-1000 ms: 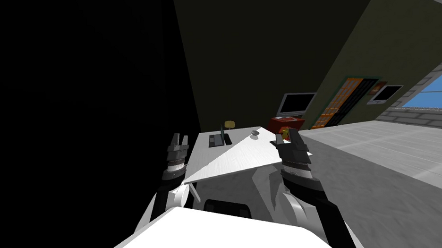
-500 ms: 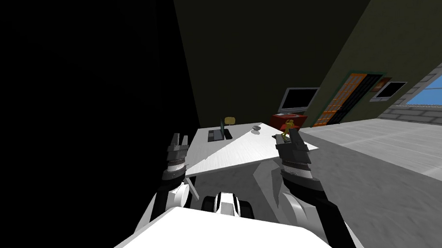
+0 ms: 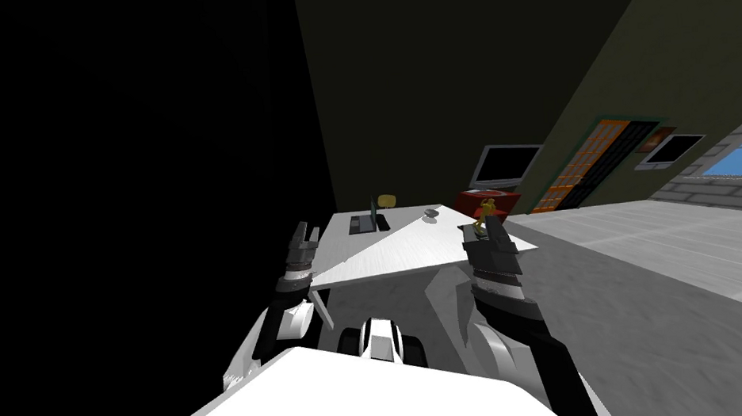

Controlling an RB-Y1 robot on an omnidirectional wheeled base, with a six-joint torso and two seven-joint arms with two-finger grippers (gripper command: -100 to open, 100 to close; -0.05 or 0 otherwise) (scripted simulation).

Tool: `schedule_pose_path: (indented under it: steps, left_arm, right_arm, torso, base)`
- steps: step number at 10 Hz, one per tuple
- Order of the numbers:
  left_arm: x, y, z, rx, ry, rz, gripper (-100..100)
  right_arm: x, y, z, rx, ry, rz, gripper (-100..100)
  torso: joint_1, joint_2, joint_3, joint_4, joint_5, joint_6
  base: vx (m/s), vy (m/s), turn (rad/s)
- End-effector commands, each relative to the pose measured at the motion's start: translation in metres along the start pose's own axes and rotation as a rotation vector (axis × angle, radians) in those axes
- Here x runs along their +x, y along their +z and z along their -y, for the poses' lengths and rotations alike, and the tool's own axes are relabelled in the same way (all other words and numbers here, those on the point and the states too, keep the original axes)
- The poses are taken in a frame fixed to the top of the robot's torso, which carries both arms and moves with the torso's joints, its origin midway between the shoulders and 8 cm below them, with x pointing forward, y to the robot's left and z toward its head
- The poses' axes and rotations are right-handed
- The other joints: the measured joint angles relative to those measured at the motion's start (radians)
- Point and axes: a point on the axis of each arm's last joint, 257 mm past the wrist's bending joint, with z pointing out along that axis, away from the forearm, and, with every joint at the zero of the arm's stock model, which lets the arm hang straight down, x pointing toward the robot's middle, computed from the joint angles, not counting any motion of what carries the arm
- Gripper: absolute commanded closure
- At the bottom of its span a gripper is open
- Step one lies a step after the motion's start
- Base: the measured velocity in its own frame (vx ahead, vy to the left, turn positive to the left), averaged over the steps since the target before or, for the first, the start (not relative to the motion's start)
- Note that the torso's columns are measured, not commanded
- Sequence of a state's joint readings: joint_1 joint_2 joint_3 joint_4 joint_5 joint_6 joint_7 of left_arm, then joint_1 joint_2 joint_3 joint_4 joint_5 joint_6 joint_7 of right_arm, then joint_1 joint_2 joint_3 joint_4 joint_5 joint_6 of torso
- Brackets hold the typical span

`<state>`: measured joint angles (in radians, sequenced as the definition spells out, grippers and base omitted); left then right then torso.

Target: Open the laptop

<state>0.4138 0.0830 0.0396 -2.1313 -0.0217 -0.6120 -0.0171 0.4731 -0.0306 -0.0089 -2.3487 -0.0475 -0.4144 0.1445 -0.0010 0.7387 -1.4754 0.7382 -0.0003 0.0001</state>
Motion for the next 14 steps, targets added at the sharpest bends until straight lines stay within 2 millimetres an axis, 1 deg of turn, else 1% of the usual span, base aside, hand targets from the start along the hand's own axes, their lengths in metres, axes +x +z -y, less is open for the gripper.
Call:
schedule_pose_path:
  steps: [1,3,4,5,6,7,8,9,10,11,12,13,14]
  left_arm:
    - [-0.007,0.005,-0.018,-0.016,0.034,-0.015,-100]
    - [-0.021,0.016,-0.038,-0.031,0.076,-0.012,-100]
    - [-0.031,0.02,-0.049,-0.044,0.099,-0.002,-100]
    - [-0.03,0.021,-0.054,-0.048,0.096,-0.002,-100]
    - [-0.042,0.028,-0.061,-0.053,0.118,0.013,-100]
    - [-0.042,0.028,-0.067,-0.061,0.115,0.014,-100]
    - [-0.054,0.036,-0.074,-0.065,0.135,0.034,-100]
    - [-0.054,0.036,-0.08,-0.074,0.133,0.035,-100]
    - [-0.068,0.043,-0.088,-0.083,0.151,0.059,-100]
    - [-0.068,0.043,-0.092,-0.088,0.148,0.06,-100]
    - [-0.082,0.052,-0.099,-0.093,0.162,0.089,-100]
    - [-0.082,0.051,-0.105,-0.104,0.16,0.09,-100]
    - [-0.098,0.058,-0.112,-0.112,0.172,0.122,-100]
  right_arm:
    - [0.0,0.0,0.0,0.0,0.0,0.0,0]
    - [0.0,0.0,0.0,0.0,0.0,0.0,0]
    - [0.0,0.0,0.0,0.0,0.0,0.0,0]
    - [0.0,0.0,0.0,0.0,0.0,0.0,0]
    - [0.0,0.0,0.0,0.0,0.0,0.0,0]
    - [0.0,0.0,0.0,0.0,0.0,0.0,0]
    - [0.0,0.0,0.0,0.0,0.0,0.0,0]
    - [0.0,0.0,0.0,0.0,0.0,0.0,0]
    - [0.0,0.0,0.0,0.0,0.0,0.0,0]
    - [0.0,0.0,0.0,0.0,0.0,0.0,0]
    - [0.0,0.0,0.0,0.0,0.0,0.0,0]
    - [0.0,0.0,0.0,0.0,0.0,0.0,0]
    - [0.0,0.0,0.0,0.0,0.0,0.0,0]
  torso:
    - [0.0,0.0,0.0,0.0,0.0,0.0]
    - [0.002,-0.002,-0.001,-0.001,0.001,0.0]
    - [0.001,-0.001,-0.001,0.0,0.0,0.0]
    - [0.0,0.0,0.0,0.0,0.0,0.0]
    - [0.001,0.0,0.0,0.0,0.0,0.0]
    - [0.001,-0.001,-0.001,0.0,0.0,0.0]
    - [0.002,-0.001,-0.001,0.0,0.001,0.0]
    - [0.001,-0.001,-0.001,0.0,0.0,0.0]
    - [0.001,-0.001,-0.001,0.0,0.0,0.0]
    - [0.001,-0.001,-0.001,0.0,0.0,0.0]
    - [0.001,-0.001,-0.001,0.0,0.0,0.0]
    - [0.0,0.0,0.0,0.0,0.0,0.0]
    - [0.001,-0.001,0.0,0.0,0.0,0.0]
  base:
    - [-0.043,-0.052,0.021]
    - [-0.035,-0.057,0.05]
    - [-0.059,-0.08,0.072]
    - [-0.047,-0.064,0.019]
    - [-0.035,-0.062,0.03]
    - [-0.029,-0.049,0.022]
    - [-0.035,-0.064,0.037]
    - [-0.034,-0.052,0.026]
    - [-0.037,-0.061,0.041]
    - [-0.024,-0.054,0.016]
    - [-0.04,-0.074,0.026]
    - [-0.031,-0.06,0.02]
    - [-0.028,-0.061,0.028]
